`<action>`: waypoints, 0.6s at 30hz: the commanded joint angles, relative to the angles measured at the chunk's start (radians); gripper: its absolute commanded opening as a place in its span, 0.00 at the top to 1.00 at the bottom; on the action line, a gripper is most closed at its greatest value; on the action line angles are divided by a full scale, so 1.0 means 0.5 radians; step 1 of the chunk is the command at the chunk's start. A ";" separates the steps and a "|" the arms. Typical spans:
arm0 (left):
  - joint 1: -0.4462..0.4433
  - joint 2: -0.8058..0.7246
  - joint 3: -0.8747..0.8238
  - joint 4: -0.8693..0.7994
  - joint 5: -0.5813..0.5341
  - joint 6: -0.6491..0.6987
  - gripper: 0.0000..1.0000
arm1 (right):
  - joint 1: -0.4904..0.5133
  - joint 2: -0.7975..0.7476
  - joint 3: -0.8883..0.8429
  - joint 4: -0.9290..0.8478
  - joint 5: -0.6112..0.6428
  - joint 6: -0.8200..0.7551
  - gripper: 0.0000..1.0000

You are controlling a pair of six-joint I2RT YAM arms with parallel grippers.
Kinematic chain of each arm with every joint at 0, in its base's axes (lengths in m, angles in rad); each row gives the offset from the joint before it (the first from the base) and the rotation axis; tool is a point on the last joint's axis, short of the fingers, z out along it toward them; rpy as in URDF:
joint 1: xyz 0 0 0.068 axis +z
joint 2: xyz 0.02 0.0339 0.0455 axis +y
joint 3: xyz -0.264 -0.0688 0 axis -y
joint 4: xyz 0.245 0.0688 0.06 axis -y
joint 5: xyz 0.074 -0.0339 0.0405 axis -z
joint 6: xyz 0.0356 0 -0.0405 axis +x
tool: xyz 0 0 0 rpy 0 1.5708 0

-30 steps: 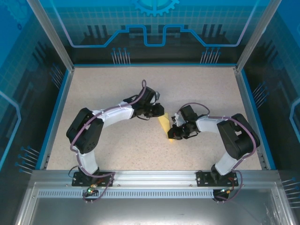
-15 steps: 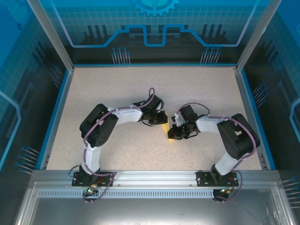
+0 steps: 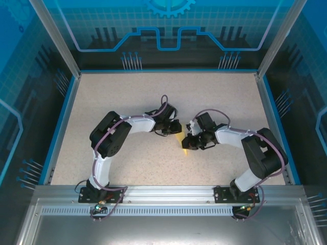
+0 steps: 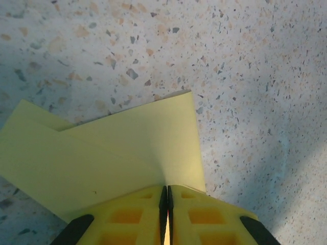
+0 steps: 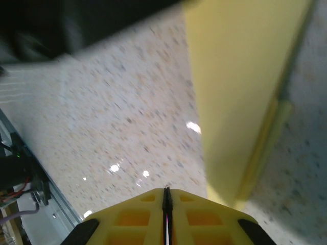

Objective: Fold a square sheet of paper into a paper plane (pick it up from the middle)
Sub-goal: Fold the wing for the fifth time at the center of the table.

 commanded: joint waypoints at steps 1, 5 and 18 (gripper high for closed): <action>-0.001 0.071 -0.103 -0.072 -0.028 0.009 0.87 | 0.028 0.054 0.150 0.016 0.089 0.029 0.89; -0.004 0.057 -0.115 -0.084 -0.046 0.021 0.87 | 0.041 0.229 0.220 0.029 0.097 0.006 0.90; 0.005 0.076 -0.095 -0.218 -0.151 0.026 0.86 | 0.027 0.300 -0.063 0.238 0.031 0.025 0.92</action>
